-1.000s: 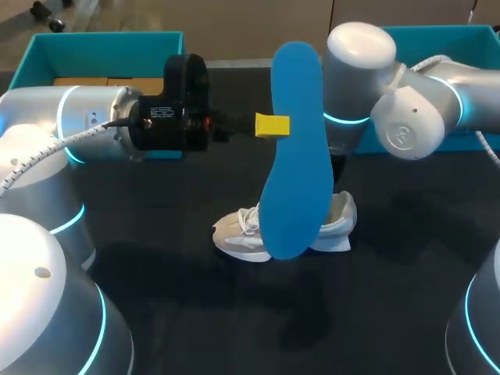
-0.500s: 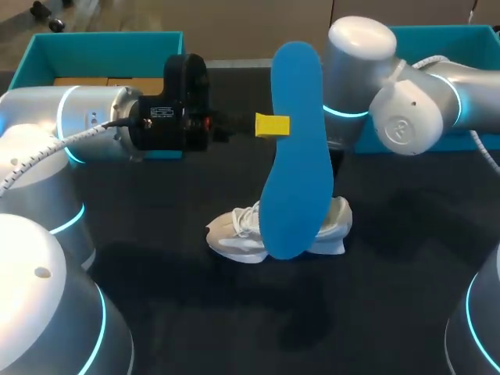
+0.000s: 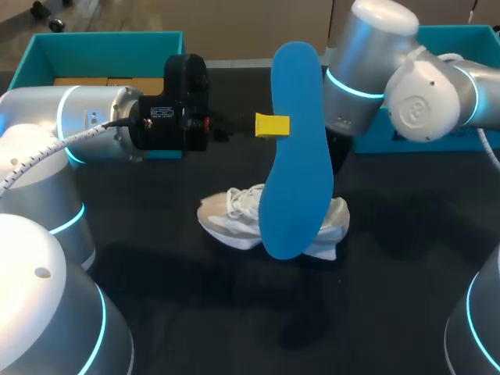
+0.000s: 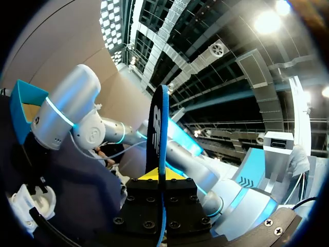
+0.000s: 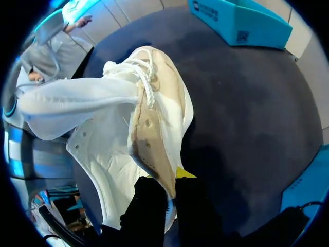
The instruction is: Take the shoe out of the shoebox, open the shoe tongue, remove and reinsert the insole, then place the shoe into the shoebox
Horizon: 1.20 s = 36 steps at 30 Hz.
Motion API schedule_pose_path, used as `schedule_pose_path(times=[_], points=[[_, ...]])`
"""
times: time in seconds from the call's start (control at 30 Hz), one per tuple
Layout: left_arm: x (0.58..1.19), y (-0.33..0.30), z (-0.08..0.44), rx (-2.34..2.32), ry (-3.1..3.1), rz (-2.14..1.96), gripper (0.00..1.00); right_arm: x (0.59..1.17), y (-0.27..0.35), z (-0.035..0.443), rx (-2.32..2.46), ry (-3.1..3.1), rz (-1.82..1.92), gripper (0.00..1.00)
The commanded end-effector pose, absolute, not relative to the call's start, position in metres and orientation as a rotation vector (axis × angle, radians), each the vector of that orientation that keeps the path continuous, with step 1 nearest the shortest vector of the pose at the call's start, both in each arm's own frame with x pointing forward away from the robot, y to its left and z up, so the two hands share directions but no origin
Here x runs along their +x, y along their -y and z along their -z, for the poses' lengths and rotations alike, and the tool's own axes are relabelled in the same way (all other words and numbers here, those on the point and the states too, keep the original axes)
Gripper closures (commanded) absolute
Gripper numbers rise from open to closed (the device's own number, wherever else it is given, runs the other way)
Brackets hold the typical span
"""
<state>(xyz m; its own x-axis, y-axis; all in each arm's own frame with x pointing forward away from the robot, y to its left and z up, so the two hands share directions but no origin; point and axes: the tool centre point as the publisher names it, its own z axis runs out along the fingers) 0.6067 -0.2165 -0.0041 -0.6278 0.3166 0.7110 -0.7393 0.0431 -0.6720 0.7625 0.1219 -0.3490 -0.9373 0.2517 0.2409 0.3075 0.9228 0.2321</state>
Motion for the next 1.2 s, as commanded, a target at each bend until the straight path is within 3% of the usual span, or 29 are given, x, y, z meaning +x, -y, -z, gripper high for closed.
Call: schedule_pose_path(times=[0.03,0.37,0.47,1.2], points=[[0.607,0.218,0.005,0.441,1.532,-1.699,1.0,0.749,-0.12,0.356,-0.549,2.878,0.527,1.0],[0.607,0.218,0.005,0.441,1.532,-1.699,1.0,0.736,-0.126,0.354,-0.913,2.816,0.683,1.0],[0.607,0.218,0.005,0.441,1.532,-1.699,1.0,0.741,-0.134,0.346,-0.87,2.874,0.832,1.0],[0.607,0.218,0.005,0.441,1.532,-1.699,1.0,0.74,-0.133,0.346,-0.894,2.862,0.849,1.0]])
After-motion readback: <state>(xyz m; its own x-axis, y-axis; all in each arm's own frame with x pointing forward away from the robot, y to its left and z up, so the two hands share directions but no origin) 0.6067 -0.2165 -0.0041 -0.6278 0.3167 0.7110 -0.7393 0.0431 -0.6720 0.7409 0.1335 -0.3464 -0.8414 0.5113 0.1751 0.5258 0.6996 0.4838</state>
